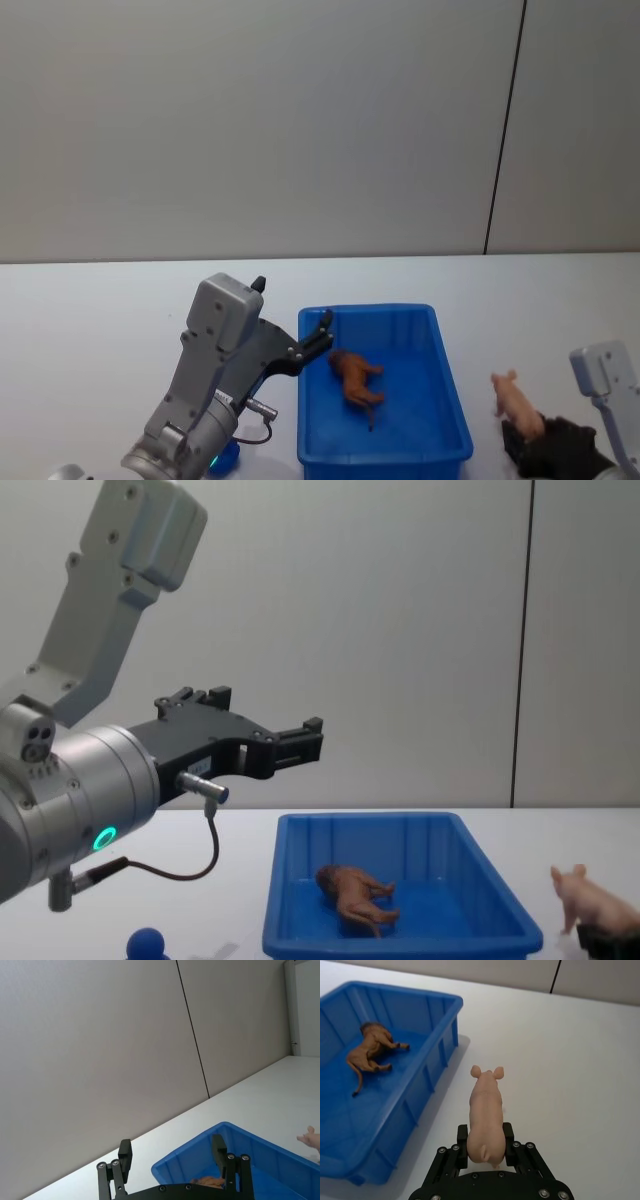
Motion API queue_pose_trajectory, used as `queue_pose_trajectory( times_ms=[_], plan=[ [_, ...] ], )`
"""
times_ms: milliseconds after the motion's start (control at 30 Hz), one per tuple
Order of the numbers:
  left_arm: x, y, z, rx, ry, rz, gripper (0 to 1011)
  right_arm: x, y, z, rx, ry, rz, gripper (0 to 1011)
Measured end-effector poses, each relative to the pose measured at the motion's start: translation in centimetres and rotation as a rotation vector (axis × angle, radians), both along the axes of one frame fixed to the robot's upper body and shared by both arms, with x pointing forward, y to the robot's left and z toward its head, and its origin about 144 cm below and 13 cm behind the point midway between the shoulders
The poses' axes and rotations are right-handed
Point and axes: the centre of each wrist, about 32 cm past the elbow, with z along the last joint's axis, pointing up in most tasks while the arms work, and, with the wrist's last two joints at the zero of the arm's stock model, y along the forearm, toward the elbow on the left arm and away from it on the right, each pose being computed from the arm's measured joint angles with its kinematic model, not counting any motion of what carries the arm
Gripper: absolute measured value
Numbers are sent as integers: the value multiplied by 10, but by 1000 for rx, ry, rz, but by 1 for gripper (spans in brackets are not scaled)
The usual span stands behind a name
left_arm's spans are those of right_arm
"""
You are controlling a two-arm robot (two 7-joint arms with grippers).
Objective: Pick up the two dolls from the table and place them into the box.
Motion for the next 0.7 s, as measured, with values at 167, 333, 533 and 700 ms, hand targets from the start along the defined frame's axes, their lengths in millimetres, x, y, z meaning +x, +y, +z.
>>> queue_pose_trajectory(
  times_ms=[167, 333, 533, 700],
  plan=[
    [0, 0, 0, 0, 0, 0, 1001, 0, 2, 7, -2, -61, 17, 380],
    [0, 0, 0, 0, 0, 0, 1001, 2, 5, 17, 8, -133, 52, 380],
    [0, 0, 0, 0, 0, 0, 1001, 6, 10, 26, 29, -199, 103, 380],
    [0, 0, 0, 0, 0, 0, 1001, 13, 16, 35, 56, -254, 166, 380]
  ],
)
